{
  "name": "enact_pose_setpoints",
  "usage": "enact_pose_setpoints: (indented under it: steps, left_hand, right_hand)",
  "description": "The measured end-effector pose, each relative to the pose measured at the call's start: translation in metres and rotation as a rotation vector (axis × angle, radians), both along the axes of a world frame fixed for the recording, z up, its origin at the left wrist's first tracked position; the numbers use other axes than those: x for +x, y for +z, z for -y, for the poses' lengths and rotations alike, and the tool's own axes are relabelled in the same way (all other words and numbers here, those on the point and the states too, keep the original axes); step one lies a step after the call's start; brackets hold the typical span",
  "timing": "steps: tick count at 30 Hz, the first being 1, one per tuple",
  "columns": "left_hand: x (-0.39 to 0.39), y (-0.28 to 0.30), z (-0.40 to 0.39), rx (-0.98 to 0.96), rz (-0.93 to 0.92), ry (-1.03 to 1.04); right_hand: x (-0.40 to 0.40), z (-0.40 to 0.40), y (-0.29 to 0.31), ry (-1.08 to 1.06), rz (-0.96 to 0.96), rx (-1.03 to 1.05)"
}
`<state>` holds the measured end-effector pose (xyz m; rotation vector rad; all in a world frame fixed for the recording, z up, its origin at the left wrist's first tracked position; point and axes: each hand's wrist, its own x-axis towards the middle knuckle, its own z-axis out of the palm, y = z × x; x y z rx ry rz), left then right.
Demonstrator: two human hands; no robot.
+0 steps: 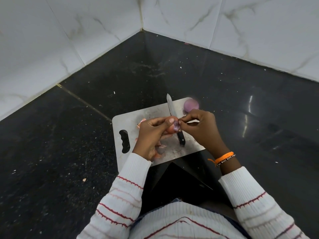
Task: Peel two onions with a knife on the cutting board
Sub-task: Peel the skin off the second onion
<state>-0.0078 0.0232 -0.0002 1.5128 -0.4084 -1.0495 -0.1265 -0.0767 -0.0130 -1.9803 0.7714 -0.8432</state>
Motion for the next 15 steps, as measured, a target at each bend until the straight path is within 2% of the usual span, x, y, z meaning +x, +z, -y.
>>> enact_pose_setpoints:
  steps: [9,13,15]
  left_hand:
    - [-0.0013,-0.0004,0.0007,-0.039,-0.095,-0.022]
    - [-0.0022,0.0015,0.0054,-0.059,-0.29,-0.003]
    - [-0.0018,0.0014,0.0064,-0.077,-0.344,0.023]
  right_hand:
    - [0.0034,-0.0005,-0.0048,-0.053,-0.05,-0.062]
    - [-0.0014,0.0052,-0.0061,-0.099,-0.023,0.103]
    - [-0.0013,0.0028,-0.0048,-0.078,0.05,0.193]
